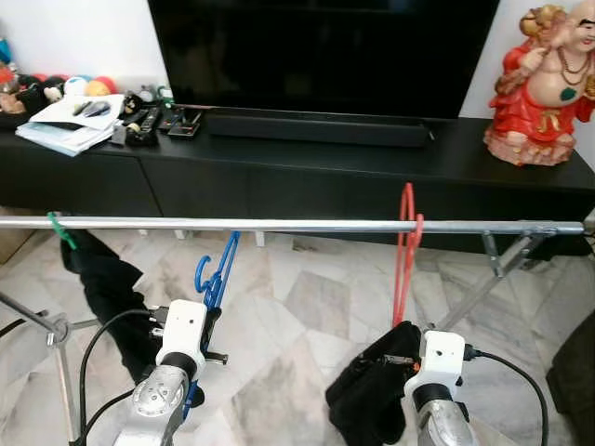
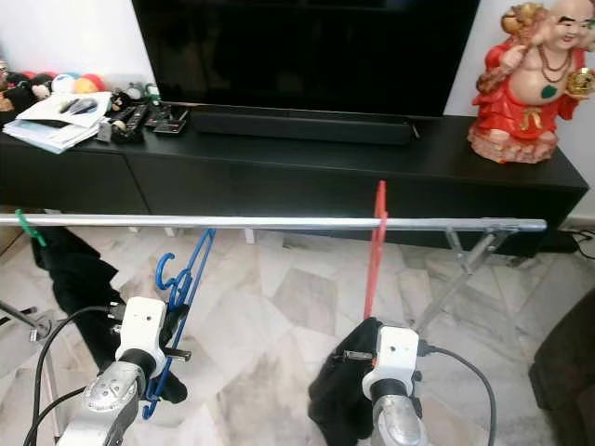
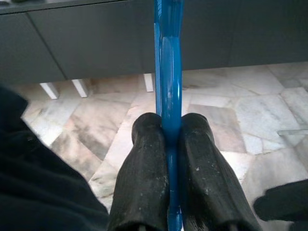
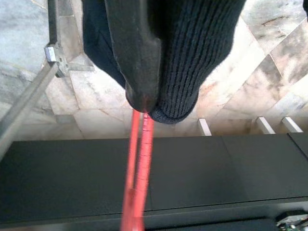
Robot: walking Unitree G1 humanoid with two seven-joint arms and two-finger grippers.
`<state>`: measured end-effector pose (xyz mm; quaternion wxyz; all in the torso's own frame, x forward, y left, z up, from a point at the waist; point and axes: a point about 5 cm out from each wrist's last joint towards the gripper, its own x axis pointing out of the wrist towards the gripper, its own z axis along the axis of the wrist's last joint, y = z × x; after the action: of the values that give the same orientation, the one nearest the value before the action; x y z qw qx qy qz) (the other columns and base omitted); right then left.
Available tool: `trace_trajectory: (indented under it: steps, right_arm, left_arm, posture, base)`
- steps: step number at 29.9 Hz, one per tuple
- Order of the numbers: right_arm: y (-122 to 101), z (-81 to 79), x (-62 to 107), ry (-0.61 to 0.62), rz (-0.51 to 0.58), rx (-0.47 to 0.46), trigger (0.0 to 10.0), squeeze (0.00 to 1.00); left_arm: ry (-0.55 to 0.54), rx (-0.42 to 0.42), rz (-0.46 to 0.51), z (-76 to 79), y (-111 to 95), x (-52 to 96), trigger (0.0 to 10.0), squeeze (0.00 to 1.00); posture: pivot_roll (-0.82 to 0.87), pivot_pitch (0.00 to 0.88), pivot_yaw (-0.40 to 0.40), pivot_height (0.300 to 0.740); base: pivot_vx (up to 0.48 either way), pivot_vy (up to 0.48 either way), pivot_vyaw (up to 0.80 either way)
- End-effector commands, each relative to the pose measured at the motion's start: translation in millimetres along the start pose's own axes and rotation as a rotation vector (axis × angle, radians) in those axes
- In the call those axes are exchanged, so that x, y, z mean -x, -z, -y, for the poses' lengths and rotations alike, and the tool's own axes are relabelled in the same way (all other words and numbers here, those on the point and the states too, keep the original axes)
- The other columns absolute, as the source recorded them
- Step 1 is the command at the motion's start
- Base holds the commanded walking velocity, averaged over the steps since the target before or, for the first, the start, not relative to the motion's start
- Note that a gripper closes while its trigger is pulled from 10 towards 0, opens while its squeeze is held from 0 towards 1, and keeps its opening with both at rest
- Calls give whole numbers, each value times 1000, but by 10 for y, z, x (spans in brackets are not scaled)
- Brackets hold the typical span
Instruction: Hang hanger
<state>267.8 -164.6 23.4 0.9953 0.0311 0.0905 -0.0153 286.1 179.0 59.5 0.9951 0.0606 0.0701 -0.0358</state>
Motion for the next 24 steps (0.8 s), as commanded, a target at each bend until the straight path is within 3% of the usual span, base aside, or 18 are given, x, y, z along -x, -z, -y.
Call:
trace_trajectory:
  steps: [1,24]
  right_arm:
    - [-18,-29,5,-5,20,1,10000,0]
    - [-30,-3,-6,13,19,9,10000,0]
  left_arm:
    - [-12,5,-9,-35,16,28,10000,0]
    - [-14,11,-21,-31,3,31,10000,0]
  posture:
    - [-102,59,42,740]
    - [-99,76,38,740]
  base:
    - [0,356,0]
    - [0,363,0]
